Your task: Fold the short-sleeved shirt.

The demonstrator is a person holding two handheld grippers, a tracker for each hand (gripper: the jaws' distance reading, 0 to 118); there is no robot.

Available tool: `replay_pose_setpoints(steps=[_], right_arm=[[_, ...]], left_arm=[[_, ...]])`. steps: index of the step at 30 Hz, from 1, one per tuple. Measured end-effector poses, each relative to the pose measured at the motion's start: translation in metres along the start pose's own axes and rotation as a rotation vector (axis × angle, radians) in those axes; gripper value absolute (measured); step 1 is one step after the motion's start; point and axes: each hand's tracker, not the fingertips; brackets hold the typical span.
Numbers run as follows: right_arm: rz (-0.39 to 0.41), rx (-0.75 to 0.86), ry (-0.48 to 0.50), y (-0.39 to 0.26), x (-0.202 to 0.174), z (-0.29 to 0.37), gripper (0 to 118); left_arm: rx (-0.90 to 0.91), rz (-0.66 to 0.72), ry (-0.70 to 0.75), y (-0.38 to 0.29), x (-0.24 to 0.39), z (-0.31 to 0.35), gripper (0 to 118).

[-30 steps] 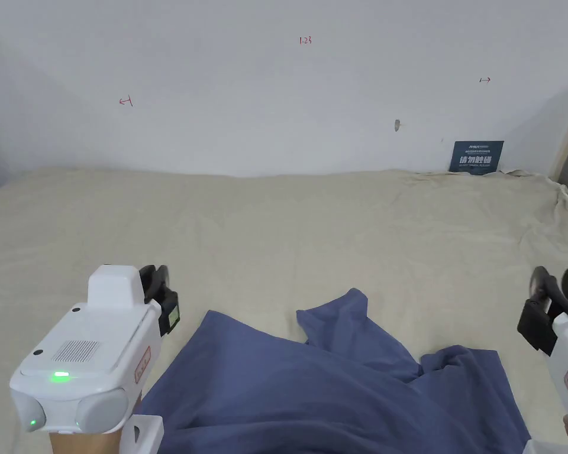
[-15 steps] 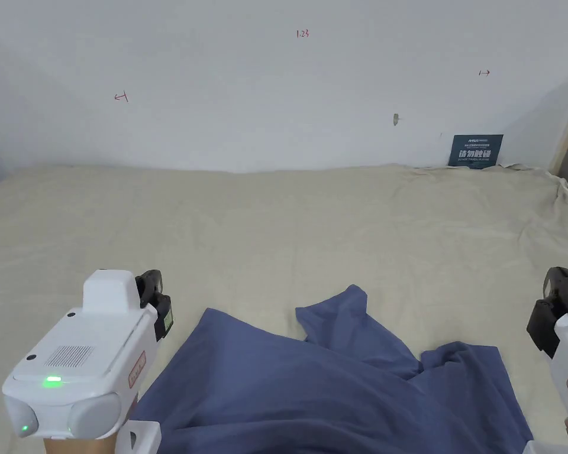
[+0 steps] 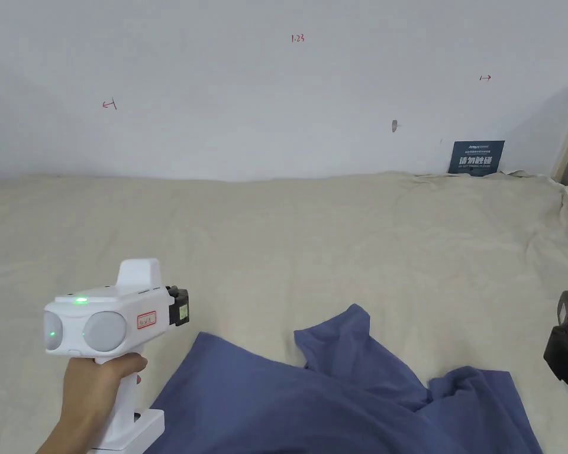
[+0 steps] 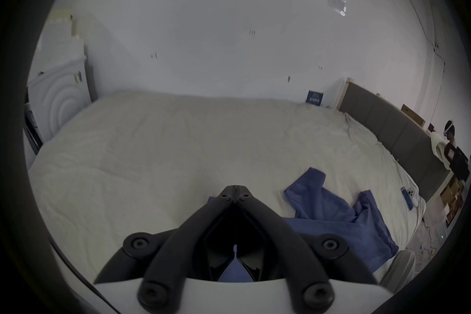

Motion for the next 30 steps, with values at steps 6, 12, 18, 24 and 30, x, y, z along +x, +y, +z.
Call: replay_pose_setpoints(steps=[6,12,18,24,30], right_arm=[[0.022,-0.038,-0.008,-0.007,-0.004,-0.022,0],[0.037,-0.082,-0.027,-0.018,-0.005,-0.043,0],[0.012,-0.124,-0.044,-0.033,-0.004,-0.053,0],[0.02,-0.161,-0.042,-0.042,-0.003,-0.055,0],[0.011,-0.172,-0.047,-0.04,0.001,-0.052,0]], left_arm=[[-0.172,0.003,-0.01,0.007,-0.014,-0.086,0],[-0.394,-0.017,0.062,-0.001,-0.027,-0.161,93],[-0.451,-0.064,0.119,-0.019,-0.028,-0.195,103],[-0.51,-0.078,0.121,-0.035,-0.023,-0.209,62],[-0.488,-0.064,0.095,-0.034,-0.016,-0.202,6]])
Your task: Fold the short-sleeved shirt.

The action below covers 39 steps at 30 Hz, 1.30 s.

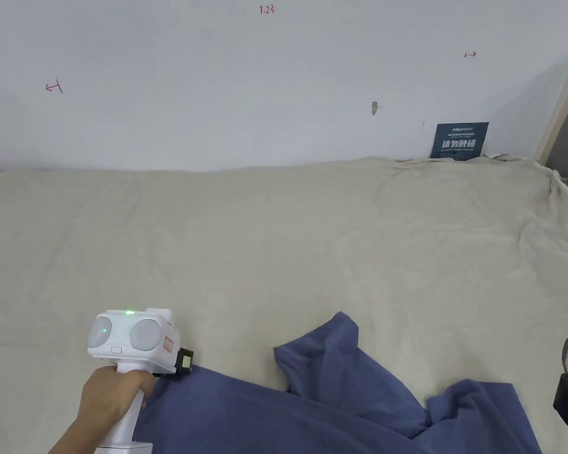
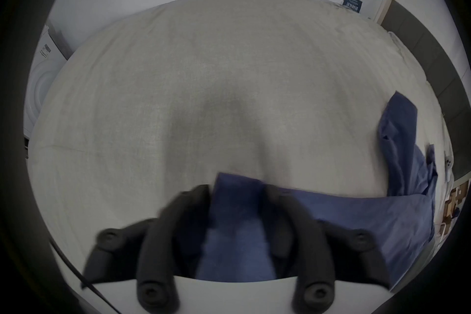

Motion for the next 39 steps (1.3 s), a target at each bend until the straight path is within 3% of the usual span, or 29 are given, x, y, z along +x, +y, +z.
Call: replay_pose_setpoints(steps=[4,6,9,14,16,18,20,22,31,33,34,35,36,37,39], right_arm=[[-0.021,-0.018,0.011,0.003,0.005,-0.005,0],[-0.032,-0.036,0.027,0.003,0.01,-0.012,0],[-0.115,-0.133,0.08,0.0,0.021,-0.037,0],[-0.13,-0.352,0.125,-0.019,0.028,-0.091,4],[-0.137,-0.416,0.101,-0.033,0.03,-0.112,21],[-0.129,-0.482,0.115,-0.046,0.029,-0.131,62],[-0.129,-0.542,0.092,-0.059,0.03,-0.147,93],[-0.123,-0.593,0.066,-0.073,0.03,-0.161,98],[-0.146,-0.72,-0.018,-0.107,0.039,-0.191,95],[-0.145,-0.732,0.007,-0.107,0.039,-0.188,93],[-0.145,-0.729,0.015,-0.108,0.038,-0.187,80],[-0.146,-0.73,0.02,-0.109,0.036,-0.186,46],[-0.145,-0.736,0.023,-0.111,0.035,-0.185,19],[-0.155,-0.743,0.043,-0.116,0.041,-0.191,4],[-0.154,-0.736,0.049,-0.117,0.04,-0.187,3]], left_arm=[[0.011,-0.059,0.007,-0.008,0.013,0.011,2],[0.113,-0.051,0.031,-0.014,0.014,0.031,0],[0.203,-0.028,-0.039,-0.026,0.011,0.067,0],[0.287,-0.022,-0.052,-0.05,0.001,0.12,0],[0.308,-0.009,-0.066,-0.058,-0.004,0.134,0],[0.313,-0.002,-0.072,-0.064,-0.007,0.145,0],[0.32,0.001,-0.077,-0.068,-0.009,0.152,0],[0.322,-0.003,-0.075,-0.073,-0.009,0.159,0],[0.322,0.0,-0.08,-0.081,-0.004,0.17,0],[0.322,0.004,-0.083,-0.082,-0.003,0.171,0],[0.323,0.004,-0.083,-0.083,-0.002,0.172,0],[0.322,0.005,-0.083,-0.082,-0.005,0.169,0],[0.321,0.005,-0.083,-0.082,-0.004,0.169,0],[0.319,0.007,-0.084,-0.083,-0.004,0.169,0],[0.32,0.015,-0.084,-0.084,-0.006,0.168,0]])
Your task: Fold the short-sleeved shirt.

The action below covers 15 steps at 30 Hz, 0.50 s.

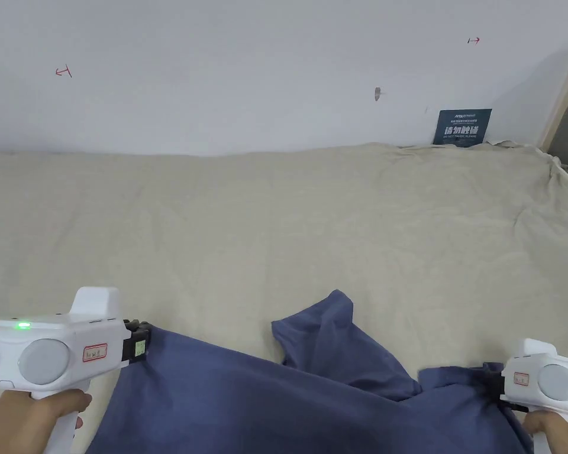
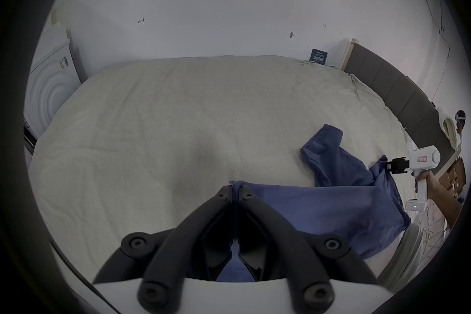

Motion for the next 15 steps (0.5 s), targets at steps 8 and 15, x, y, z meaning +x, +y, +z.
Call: replay_pose_setpoints(steps=[8,15], right_arm=[[0.047,0.154,0.063,0.004,0.009,0.05,0],[0.061,0.372,0.164,0.02,-0.001,0.153,0]], left_arm=[[0.011,0.022,0.005,-0.009,-0.005,0.006,0],[0.084,0.082,-0.005,-0.007,-0.012,0.038,0]])
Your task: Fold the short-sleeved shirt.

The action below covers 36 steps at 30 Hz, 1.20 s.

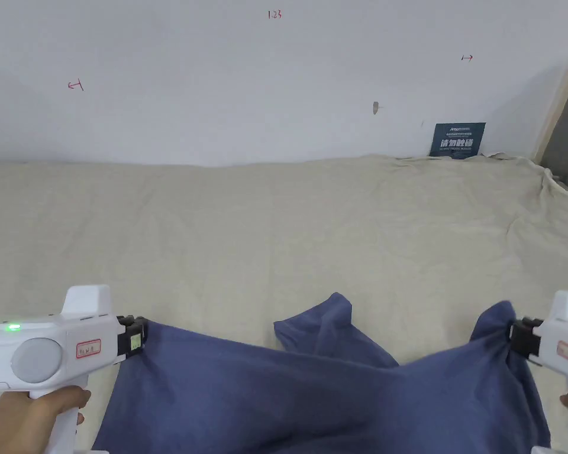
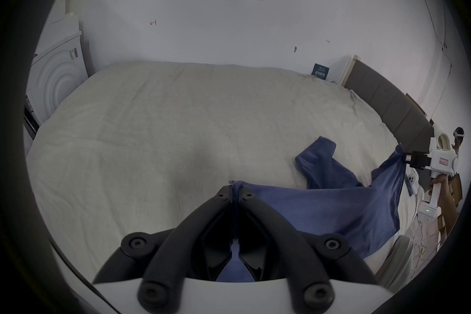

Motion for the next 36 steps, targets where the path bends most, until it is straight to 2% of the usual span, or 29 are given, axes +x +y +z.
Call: replay_pose_setpoints(steps=[7,16,24,27,29,32,36], right_arm=[[0.003,0.178,0.071,0.07,-0.014,0.048,0],[0.063,0.347,0.113,0.182,-0.057,0.065,0],[0.105,0.522,0.11,0.298,-0.092,0.084,0],[0.096,0.58,0.112,0.337,-0.102,0.089,0],[0.083,0.622,0.11,0.359,-0.108,0.093,0],[0.109,0.683,0.081,0.386,-0.118,0.1,0],[0.109,0.689,0.102,0.397,-0.121,0.1,0]], left_arm=[[0.11,0.05,0.025,0.035,-0.013,0.044,0],[0.283,0.071,0.062,0.138,-0.018,0.09,0],[0.439,0.053,0.103,0.246,-0.011,0.127,0],[0.485,0.023,0.134,0.276,-0.007,0.135,0],[0.519,0.008,0.149,0.292,-0.005,0.138,0],[0.549,0.022,0.156,0.31,-0.005,0.143,0],[0.555,0.029,0.156,0.315,-0.01,0.133,0]])
